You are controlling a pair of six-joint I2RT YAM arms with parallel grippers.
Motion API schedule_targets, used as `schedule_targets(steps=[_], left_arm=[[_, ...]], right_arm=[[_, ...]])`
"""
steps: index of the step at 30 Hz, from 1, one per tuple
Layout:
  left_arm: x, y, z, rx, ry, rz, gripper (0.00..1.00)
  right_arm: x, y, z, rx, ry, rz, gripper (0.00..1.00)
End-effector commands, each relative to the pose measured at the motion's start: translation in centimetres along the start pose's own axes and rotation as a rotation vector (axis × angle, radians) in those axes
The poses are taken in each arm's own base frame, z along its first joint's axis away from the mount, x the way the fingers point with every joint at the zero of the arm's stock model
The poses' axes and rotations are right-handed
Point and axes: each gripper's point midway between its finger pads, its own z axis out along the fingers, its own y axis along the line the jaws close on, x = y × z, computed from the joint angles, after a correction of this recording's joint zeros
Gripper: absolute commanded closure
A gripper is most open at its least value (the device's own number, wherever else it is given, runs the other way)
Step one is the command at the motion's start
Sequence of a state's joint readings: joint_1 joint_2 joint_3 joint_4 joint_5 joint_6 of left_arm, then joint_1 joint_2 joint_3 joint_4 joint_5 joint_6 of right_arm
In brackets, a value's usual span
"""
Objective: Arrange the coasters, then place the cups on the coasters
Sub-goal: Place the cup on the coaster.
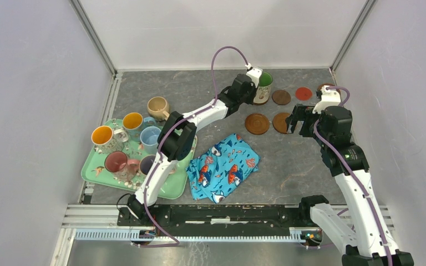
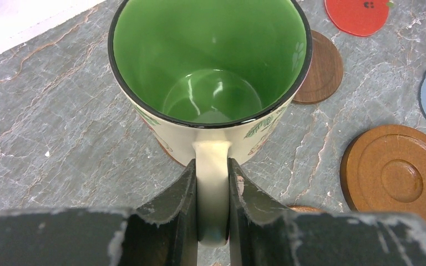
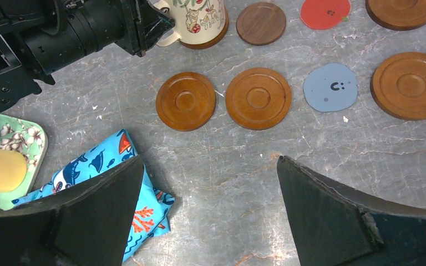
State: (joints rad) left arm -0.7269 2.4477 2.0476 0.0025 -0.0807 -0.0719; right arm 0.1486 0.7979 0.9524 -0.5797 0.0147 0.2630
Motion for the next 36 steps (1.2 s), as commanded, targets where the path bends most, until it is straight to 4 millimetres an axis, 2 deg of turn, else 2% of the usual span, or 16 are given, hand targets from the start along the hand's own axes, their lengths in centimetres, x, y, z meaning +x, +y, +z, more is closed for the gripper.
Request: schedule_targets(steps=[1, 11, 13, 19, 28, 36], left_arm=[[-11.2, -0.4, -1.6, -0.005, -0.318, 0.035, 0.98], [-9.8, -0.1, -1.2, -0.016, -0.286, 0.039, 0.96], [-9.7, 0.0, -1.1, -0.02, -0.283, 0.039, 0.89], [-9.1, 0.1, -0.9, -0.03, -0.274, 0.038, 0.8], [-8.1, 0.2, -0.7, -0.028, -0.258, 0.04, 0.6], [-7.6, 0.1, -0.8, -0.021, -0.25, 0.042, 0.55]], right_arm=[[-1.3, 0.5, -0.3, -0.021, -0.036, -0.017, 0.02], [-0.9, 0.4, -0.2, -0.018, -0.031, -0.018, 0.02], [-0.8, 0.4, -0.2, -0.018, -0.03, -0.019, 0.02], [-0.8, 0.3, -0.2, -0.017, -0.029, -0.021, 0.02], [-0.7, 0.3, -0.2, -0.017, -0.028, -0.021, 0.02], [-0.6, 0.3, -0.1, -0.018, -0.024, -0.021, 0.02]])
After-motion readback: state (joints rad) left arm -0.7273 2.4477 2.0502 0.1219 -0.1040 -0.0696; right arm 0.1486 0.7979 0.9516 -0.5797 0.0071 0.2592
